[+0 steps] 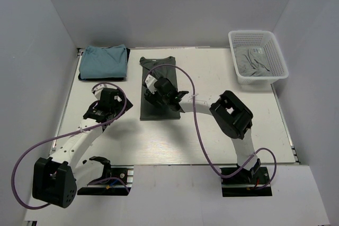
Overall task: Fold and stack the t-shirts
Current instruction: Grab one side of the 2/3 rectangular tshirt with both arms
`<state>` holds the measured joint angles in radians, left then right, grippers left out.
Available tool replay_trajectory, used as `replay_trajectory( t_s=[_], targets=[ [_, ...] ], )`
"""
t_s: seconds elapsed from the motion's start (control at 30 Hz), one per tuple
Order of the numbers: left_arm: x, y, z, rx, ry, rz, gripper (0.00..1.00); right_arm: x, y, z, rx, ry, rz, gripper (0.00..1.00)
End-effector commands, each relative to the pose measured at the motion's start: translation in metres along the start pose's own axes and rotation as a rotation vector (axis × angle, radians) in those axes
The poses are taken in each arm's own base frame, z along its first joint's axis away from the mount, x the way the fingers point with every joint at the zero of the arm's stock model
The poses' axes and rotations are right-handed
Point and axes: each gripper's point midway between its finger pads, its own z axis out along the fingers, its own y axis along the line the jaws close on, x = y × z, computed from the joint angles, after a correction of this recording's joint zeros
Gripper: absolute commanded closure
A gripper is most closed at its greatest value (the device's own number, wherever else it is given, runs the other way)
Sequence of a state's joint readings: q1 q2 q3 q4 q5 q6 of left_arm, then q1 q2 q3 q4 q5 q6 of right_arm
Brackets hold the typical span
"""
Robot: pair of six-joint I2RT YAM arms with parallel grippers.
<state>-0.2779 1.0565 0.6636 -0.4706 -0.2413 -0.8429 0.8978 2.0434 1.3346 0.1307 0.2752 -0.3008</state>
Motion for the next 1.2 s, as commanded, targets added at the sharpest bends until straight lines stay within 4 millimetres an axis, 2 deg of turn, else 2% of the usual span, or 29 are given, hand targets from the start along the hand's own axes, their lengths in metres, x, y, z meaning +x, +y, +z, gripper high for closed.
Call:
replay_trajectory(
  t_s=[0.0,0.07,0.17,0.33,0.5,0.63,0.7,0.73,0.77,0.8,0.83,0.87,0.9,0.93,0.97,1.0,1.03,1.07,1.1,1.13,1.17],
  targets=[
    [-0.015,-0.012,-0.006,0.04,-0.04,0.007,0.0,-0.025,-0.021,0.012,0.085,-0.058,-0.038,0.1],
    [-0.015,-0.012,-0.006,0.04,-0.04,0.007,0.0,-0.026,-0.025,0.016,0.109,-0.06,-0.051,0.1],
    [-0.016,-0.011,-0.006,0.034,-0.046,0.007,0.0,-0.047,-0.041,0.015,0.175,-0.134,-0.02,0.1],
    [-0.015,-0.01,-0.004,0.027,-0.04,0.009,0.0,-0.062,-0.07,0.016,0.311,-0.198,0.038,0.1],
    [-0.013,-0.009,-0.002,0.019,-0.033,0.022,0.0,-0.064,-0.097,0.025,0.388,-0.192,0.055,0.1],
    [-0.009,-0.012,0.001,0.023,-0.006,0.027,0.0,-0.069,-0.106,0.038,0.403,-0.199,0.054,0.1],
    [-0.009,-0.018,0.001,0.045,0.005,0.034,0.0,-0.07,-0.111,0.035,0.401,-0.189,0.066,0.1],
    [-0.005,-0.017,0.004,0.043,0.022,0.048,0.0,-0.079,-0.111,0.028,0.384,-0.217,0.121,0.1],
    [-0.008,-0.024,0.004,0.067,0.018,0.044,0.0,-0.06,-0.103,0.029,0.35,-0.172,0.12,0.1],
    [-0.003,-0.029,0.005,0.093,0.039,0.077,0.0,-0.07,-0.106,0.014,0.338,-0.196,0.145,0.1],
    [0.004,-0.027,0.01,0.084,0.067,0.095,0.0,-0.069,-0.105,0.009,0.324,-0.205,0.214,0.1],
    [0.004,-0.037,0.011,0.116,0.068,0.118,0.0,-0.066,-0.101,-0.016,0.289,-0.189,0.278,0.1],
    [0.011,-0.046,0.01,0.17,0.112,0.165,0.0,-0.066,-0.094,-0.023,0.245,-0.186,0.364,0.1],
    [0.018,-0.049,0.012,0.198,0.145,0.192,0.0,-0.048,-0.093,-0.031,0.226,-0.113,0.42,0.1],
    [0.024,-0.055,0.018,0.218,0.187,0.216,0.0,-0.055,-0.078,-0.052,0.125,-0.13,0.588,0.1],
    [0.037,-0.065,0.016,0.27,0.255,0.236,0.0,-0.029,-0.06,-0.06,0.073,-0.019,0.621,0.1],
    [0.043,-0.066,0.018,0.276,0.29,0.251,0.0,-0.007,-0.049,-0.065,0.04,0.037,0.658,0.1],
    [0.044,-0.071,0.019,0.291,0.31,0.25,0.0,-0.018,-0.037,-0.085,-0.05,0.018,0.764,0.1],
    [0.056,-0.063,0.025,0.262,0.362,0.261,0.0,0.006,-0.021,-0.091,-0.078,0.088,0.776,0.1],
    [0.056,-0.064,0.027,0.259,0.366,0.261,0.0,0.025,-0.011,-0.1,-0.093,0.131,0.803,0.1],
    [0.062,-0.062,0.027,0.248,0.387,0.269,0.0,0.026,-0.006,-0.108,-0.111,0.138,0.87,0.1]
  ],
)
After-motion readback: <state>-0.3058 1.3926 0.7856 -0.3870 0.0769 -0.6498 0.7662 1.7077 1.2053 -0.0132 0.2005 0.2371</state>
